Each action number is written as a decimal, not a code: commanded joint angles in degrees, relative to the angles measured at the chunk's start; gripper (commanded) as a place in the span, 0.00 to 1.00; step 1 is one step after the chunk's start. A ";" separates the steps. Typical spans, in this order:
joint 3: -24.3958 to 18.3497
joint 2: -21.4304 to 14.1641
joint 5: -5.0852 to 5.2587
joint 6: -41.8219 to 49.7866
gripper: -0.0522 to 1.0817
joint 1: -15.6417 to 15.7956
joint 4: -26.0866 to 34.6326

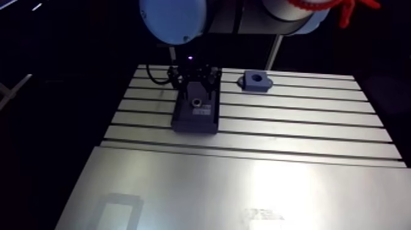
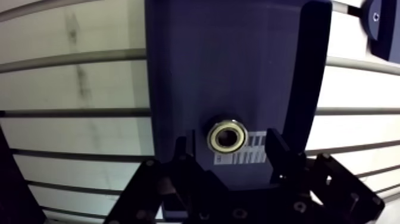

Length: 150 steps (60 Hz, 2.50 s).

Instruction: Pick up the bearing and press it into the housing until flush.

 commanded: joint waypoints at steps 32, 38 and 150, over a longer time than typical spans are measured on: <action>0.60 0.57 0.08 -0.09 0.38 -0.12 -2.52; 0.60 0.66 0.01 -0.67 0.39 -0.12 -2.52; 1.22 0.39 0.26 -0.88 0.52 0.06 -1.92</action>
